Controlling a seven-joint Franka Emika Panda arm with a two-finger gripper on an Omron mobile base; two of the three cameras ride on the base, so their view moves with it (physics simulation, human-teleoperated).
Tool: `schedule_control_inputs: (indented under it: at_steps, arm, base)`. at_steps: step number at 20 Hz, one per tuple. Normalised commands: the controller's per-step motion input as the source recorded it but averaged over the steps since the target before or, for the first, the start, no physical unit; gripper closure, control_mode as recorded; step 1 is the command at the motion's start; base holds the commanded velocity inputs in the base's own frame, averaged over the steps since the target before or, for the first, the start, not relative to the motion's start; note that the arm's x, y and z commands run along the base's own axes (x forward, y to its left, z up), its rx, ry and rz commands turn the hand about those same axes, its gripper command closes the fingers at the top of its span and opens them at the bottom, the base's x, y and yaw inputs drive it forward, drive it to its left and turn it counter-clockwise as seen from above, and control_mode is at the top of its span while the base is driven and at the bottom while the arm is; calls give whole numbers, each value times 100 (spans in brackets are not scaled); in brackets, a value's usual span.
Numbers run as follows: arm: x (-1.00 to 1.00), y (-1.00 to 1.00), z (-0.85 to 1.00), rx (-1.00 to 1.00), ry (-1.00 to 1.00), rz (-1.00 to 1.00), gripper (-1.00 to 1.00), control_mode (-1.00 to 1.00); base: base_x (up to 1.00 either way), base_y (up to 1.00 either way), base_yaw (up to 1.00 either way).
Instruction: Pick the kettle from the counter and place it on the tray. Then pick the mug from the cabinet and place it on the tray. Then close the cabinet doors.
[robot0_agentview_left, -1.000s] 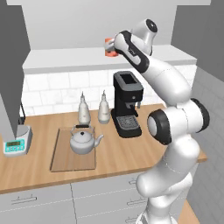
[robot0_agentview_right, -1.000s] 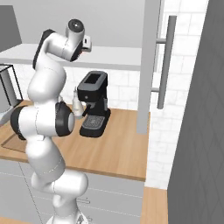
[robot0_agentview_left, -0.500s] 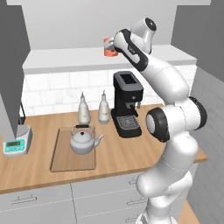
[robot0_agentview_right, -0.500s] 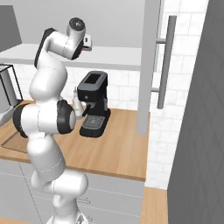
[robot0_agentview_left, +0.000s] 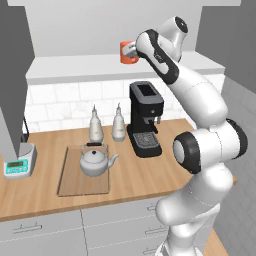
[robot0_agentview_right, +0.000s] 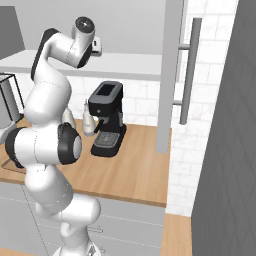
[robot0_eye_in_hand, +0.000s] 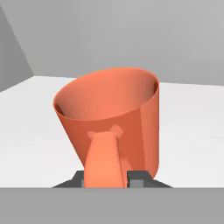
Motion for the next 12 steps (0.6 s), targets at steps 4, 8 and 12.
schedule_control_inputs:
  at_steps: [4,8,12]
  arm:
    - [-100,33,-4,1,-27,10,100,-100]
    - [-100,31,-1,2,-15,16,100,-100]
    - [-100,18,-3,0,3,36,100,-100]
  base:
    - [0,0,0]
    - [0,0,0]
    - [0,0,0]
